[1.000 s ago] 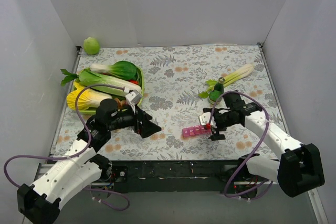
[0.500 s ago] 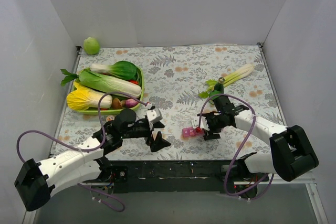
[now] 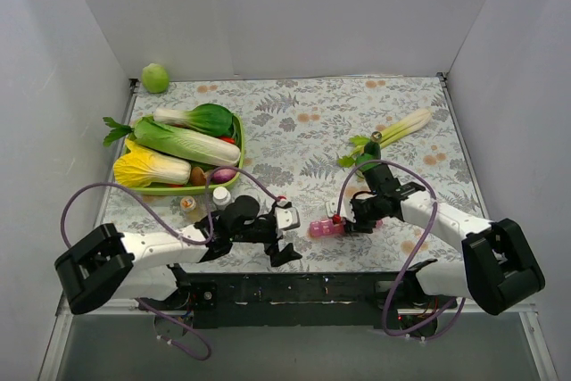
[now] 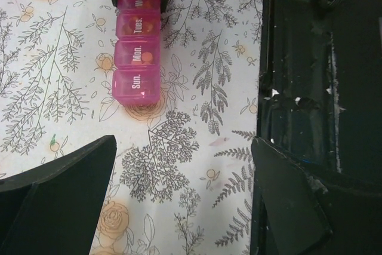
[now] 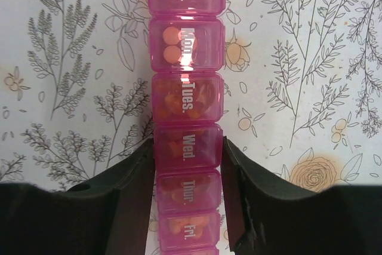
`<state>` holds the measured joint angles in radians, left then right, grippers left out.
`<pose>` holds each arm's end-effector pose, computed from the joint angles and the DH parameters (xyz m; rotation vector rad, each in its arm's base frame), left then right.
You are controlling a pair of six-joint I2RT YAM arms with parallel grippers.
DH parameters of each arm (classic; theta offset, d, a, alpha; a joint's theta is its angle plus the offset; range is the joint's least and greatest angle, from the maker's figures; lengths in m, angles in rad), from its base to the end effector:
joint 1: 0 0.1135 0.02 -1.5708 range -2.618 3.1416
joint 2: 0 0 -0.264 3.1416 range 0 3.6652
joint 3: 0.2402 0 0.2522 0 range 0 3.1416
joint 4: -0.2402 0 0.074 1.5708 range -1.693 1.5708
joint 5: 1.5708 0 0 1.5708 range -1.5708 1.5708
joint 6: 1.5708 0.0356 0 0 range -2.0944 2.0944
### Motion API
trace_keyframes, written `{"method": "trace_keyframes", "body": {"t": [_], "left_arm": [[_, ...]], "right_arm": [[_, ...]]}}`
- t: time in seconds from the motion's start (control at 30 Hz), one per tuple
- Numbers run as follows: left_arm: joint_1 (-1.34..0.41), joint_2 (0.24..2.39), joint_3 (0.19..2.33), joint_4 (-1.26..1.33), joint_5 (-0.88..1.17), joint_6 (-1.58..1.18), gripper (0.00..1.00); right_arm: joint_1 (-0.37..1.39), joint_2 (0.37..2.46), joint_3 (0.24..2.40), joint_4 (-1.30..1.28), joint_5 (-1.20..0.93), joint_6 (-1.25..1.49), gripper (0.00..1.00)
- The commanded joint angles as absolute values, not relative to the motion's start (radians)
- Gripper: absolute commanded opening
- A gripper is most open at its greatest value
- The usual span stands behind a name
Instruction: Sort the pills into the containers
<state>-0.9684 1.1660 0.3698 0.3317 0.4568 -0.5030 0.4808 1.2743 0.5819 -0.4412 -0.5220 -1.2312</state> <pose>0.1145 -0.1943 0.1756 0.8355 2.1209 -1.3239 0.1816 0.1148 0.1608 -2.0008 1.5386 0.4210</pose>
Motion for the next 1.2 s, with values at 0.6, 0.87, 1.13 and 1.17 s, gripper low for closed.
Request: {"method": "trace_keyframes", "body": {"t": [0.6, 0.87, 1.13, 1.17], "left_arm": [[-1.091, 1.532, 0.558, 0.486, 0.224, -0.413, 0.69], [-1.1, 1.536, 0.532, 0.495, 0.233, -0.434, 0.65], [-1.1, 1.548, 0.557, 0.46, 0.236, -0.445, 0.32], [-1.098, 1.549, 0.561, 0.451, 0.236, -0.448, 0.27]], "right_arm": [[0.565, 1.117, 0.517, -0.431, -0.551, -1.094, 0.19], [0.565, 1.111, 0.512, -0.428, -0.546, -1.085, 0.18], [0.563, 1.108, 0.505, -0.422, -0.546, -1.077, 0.17], [0.564, 1.108, 0.503, -0.42, -0.545, -1.078, 0.17]]}}
